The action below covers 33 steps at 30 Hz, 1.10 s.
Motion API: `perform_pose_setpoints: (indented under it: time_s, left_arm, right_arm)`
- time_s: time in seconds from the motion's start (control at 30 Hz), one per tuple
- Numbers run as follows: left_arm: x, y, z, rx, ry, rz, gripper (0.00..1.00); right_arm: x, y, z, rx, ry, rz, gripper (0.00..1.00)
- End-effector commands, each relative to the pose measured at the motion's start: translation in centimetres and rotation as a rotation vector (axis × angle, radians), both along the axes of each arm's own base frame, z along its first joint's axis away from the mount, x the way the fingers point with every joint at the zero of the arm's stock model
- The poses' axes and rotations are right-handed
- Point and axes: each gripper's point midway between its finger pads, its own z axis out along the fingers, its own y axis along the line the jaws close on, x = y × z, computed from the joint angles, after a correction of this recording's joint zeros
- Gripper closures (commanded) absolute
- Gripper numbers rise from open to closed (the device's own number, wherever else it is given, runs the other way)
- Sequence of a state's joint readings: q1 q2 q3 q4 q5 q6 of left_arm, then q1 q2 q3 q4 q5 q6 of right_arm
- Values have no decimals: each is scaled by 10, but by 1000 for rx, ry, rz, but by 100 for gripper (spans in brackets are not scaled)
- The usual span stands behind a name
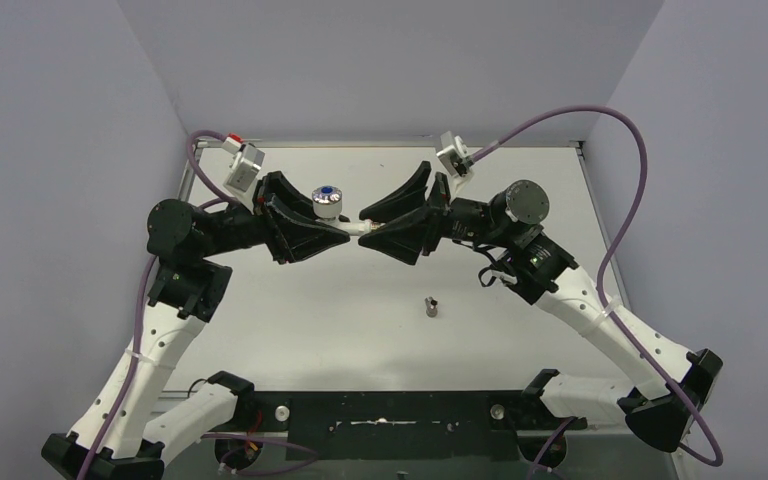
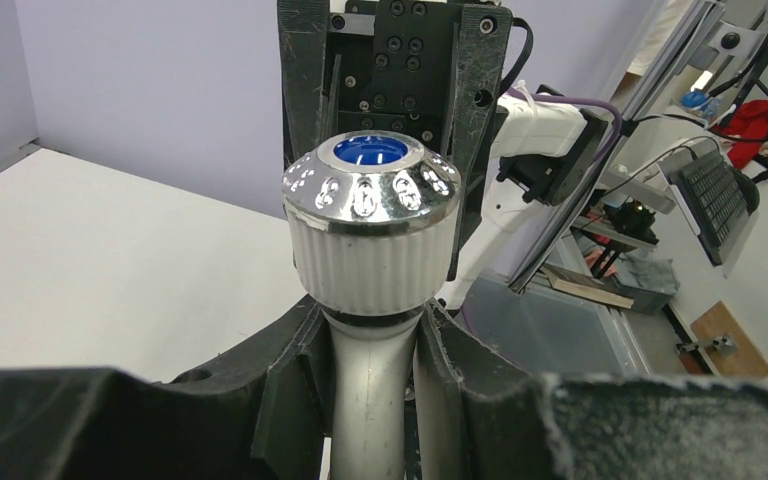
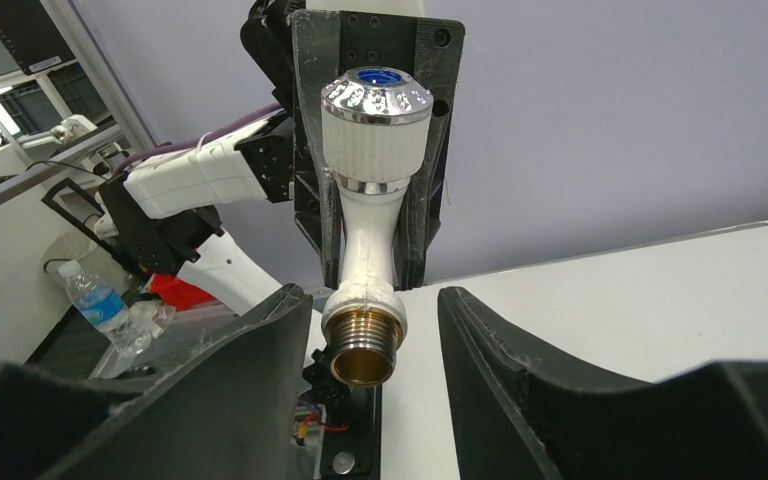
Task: Install the water faucets
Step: Adjust the water faucet.
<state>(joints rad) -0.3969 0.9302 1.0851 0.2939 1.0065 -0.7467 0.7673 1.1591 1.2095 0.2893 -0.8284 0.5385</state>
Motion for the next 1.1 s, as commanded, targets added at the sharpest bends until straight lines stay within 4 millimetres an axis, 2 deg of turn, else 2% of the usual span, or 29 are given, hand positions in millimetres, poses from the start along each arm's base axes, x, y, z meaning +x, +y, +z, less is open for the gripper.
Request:
perform_pose_setpoints:
  time_s: [0.0, 0.1, 0.33, 0.5, 0.73, 0.77, 0.8, 1.07]
  left_arm:
    - [-5, 3, 13, -27, -69, 16, 100]
    - [-4, 3, 14, -27, -70, 17, 100]
    - [-5, 3, 11, -18, -65, 12, 99]
    - [-9, 3, 9, -9, -65, -5, 75]
    - [-14, 3, 9, 0, -74, -30, 59]
    - [-14, 3, 9, 1, -73, -31, 46]
    - [-14, 3, 9, 1, -71, -32, 43]
    - [-14, 2, 10, 3, -74, -48, 39]
  right_arm:
    - [-10, -4, 26, 50, -57, 24, 52]
    - [-10, -5, 27, 51, -59, 17, 60]
    - [-7, -9, 34, 45, -57, -18, 99]
    - [-8, -10, 39, 39, -43, -23, 100]
    - [-9, -10, 41, 25, -38, -21, 100]
    - [-8, -10, 40, 19, -38, -24, 100]
    - [-7, -10, 39, 16, -36, -25, 100]
    - [-6, -8, 32, -34, -44, -24, 100]
